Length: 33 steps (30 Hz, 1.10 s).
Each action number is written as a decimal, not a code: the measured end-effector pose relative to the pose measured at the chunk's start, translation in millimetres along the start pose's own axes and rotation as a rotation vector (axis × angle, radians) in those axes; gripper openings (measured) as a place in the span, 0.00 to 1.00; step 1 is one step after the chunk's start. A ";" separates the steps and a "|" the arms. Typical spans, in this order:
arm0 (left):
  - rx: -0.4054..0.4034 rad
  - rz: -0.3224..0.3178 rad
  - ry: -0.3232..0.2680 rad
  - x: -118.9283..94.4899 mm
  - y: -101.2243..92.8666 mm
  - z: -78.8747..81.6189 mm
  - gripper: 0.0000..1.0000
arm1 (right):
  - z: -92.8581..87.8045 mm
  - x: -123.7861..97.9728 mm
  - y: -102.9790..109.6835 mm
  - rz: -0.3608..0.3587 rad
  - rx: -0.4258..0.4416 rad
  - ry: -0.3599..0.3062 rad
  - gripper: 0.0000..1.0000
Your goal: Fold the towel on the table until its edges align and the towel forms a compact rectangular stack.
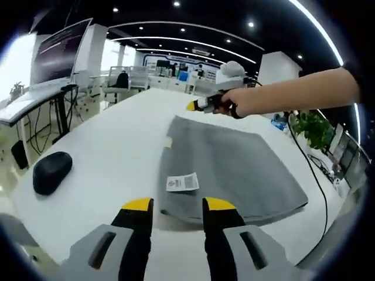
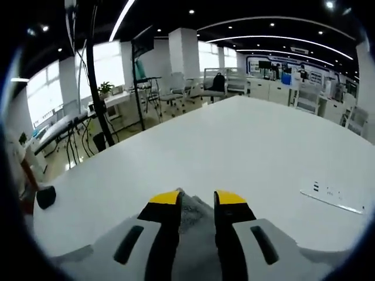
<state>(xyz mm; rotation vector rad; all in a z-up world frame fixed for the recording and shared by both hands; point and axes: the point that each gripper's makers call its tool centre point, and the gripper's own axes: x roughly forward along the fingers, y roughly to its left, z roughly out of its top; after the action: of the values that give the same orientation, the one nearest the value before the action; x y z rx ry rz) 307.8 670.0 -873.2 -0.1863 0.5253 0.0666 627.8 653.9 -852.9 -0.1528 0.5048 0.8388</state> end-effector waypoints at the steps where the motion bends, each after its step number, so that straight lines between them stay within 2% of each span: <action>1: 0.005 -0.005 -0.003 0.7 -1.8 1.1 0.42 | 0.7 -1.6 -1.1 0.000 0.000 -0.001 0.21; 6: 0.039 -0.053 -0.020 1.3 -22.8 11.2 0.44 | 11.2 -21.6 -19.3 -0.001 -0.043 -0.004 0.25; 11: 0.060 -0.083 -0.040 1.5 -42.6 19.9 0.57 | 20.8 -40.5 -42.4 -0.011 -0.036 -0.027 0.32; 15: 0.104 -0.128 -0.054 0.9 -63.2 28.1 0.61 | 27.5 -68.8 -64.1 -0.033 -0.040 -0.062 0.44; 19: 0.160 -0.186 -0.047 -1.1 -91.0 32.5 0.65 | 24.8 -90.5 -82.4 -0.049 -0.035 -0.056 0.44; 22: 0.216 -0.194 -0.029 -3.9 -106.7 32.8 0.70 | 21.2 -110.4 -100.2 -0.063 -0.027 -0.048 0.44; 25: 0.253 -0.256 -0.033 -7.5 -137.2 32.1 0.71 | 19.3 -133.3 -110.6 -0.076 -0.016 -0.047 0.44; 26: 0.256 -0.262 -0.034 -7.8 -140.4 31.8 0.72 | 18.4 -139.6 -117.7 -0.084 -0.013 -0.050 0.44; 27: 0.265 -0.280 -0.033 -10.5 -154.2 30.6 0.72 | 17.8 -144.4 -121.2 -0.086 -0.011 -0.050 0.44; 29: 0.278 -0.304 -0.026 -11.4 -168.5 28.5 0.72 | 18.8 -157.1 -124.6 -0.091 -0.015 -0.049 0.45; 31: 0.322 -0.295 0.001 -11.8 -180.0 24.0 0.72 | 12.3 -168.7 -135.9 -0.100 -0.005 -0.051 0.45; 33: 0.342 -0.309 0.000 -13.0 -190.0 23.6 0.73 | 7.7 -180.5 -143.7 -0.102 0.001 -0.054 0.45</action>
<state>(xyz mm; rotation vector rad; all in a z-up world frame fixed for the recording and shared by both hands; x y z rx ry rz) 329.3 487.9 -816.2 0.0681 0.4955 -0.3225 636.6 439.3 -768.0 -0.1535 0.4432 0.7412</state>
